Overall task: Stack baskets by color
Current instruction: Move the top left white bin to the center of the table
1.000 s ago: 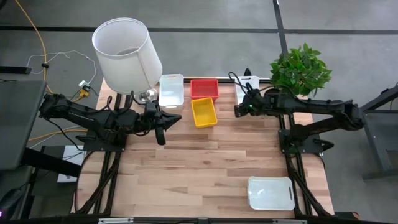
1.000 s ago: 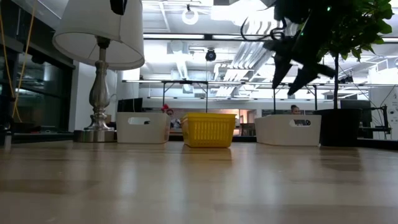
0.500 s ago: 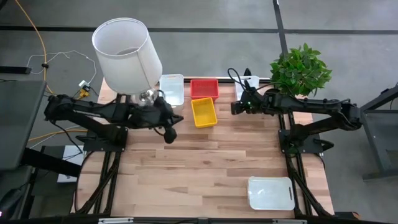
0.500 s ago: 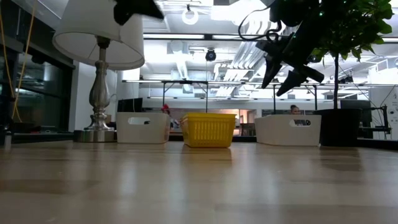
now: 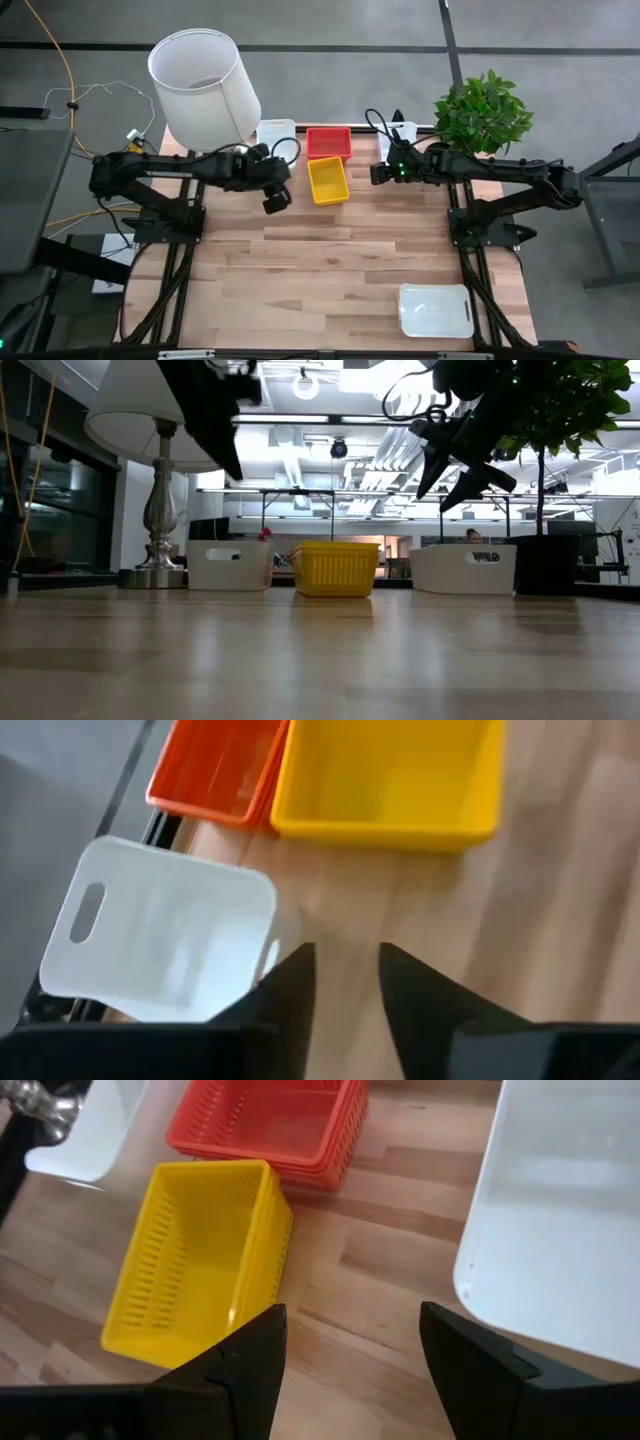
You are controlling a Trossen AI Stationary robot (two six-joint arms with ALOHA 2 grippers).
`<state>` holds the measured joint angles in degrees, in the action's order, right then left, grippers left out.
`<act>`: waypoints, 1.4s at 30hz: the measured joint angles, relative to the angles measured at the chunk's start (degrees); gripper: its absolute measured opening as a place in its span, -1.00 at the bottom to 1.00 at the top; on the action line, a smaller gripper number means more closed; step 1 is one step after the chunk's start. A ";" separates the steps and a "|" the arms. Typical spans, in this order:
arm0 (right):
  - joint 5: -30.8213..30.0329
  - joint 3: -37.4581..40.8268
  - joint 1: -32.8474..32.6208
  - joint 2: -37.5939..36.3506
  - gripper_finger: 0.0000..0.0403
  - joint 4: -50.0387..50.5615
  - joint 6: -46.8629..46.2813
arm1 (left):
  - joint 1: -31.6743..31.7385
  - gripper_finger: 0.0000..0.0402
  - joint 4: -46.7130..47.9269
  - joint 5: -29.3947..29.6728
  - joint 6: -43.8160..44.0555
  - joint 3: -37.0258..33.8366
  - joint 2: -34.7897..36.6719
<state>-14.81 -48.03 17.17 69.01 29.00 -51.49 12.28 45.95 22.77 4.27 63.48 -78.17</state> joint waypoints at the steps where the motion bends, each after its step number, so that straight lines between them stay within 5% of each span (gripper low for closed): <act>1: 0.00 0.00 0.00 0.00 0.07 -0.46 0.07 | 1.07 -0.41 -0.12 -0.10 -0.75 0.00 -1.12; 11: -1.18 -0.02 0.00 0.00 0.07 -1.58 0.09 | 8.15 0.14 -2.86 -0.47 -10.97 0.02 -10.85; 24: -1.30 -0.02 0.00 0.00 0.07 -1.56 0.53 | 11.45 0.17 -4.12 -0.73 -13.46 0.07 -19.60; 29: -1.31 -0.02 0.00 0.01 0.07 -1.56 0.53 | 10.35 -0.10 -3.96 -1.30 -13.49 0.04 -20.03; 35: -1.31 -0.02 0.00 0.02 0.07 -2.68 0.53 | 7.14 -0.90 1.94 -5.77 -9.54 1.28 -17.32; 42: -0.92 -0.02 -0.02 0.02 0.07 -6.59 0.52 | -0.85 -0.97 7.55 -14.85 1.58 4.34 -10.41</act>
<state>-15.73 -48.05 17.15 69.04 22.41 -50.97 11.43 53.51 7.93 5.85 67.82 -88.58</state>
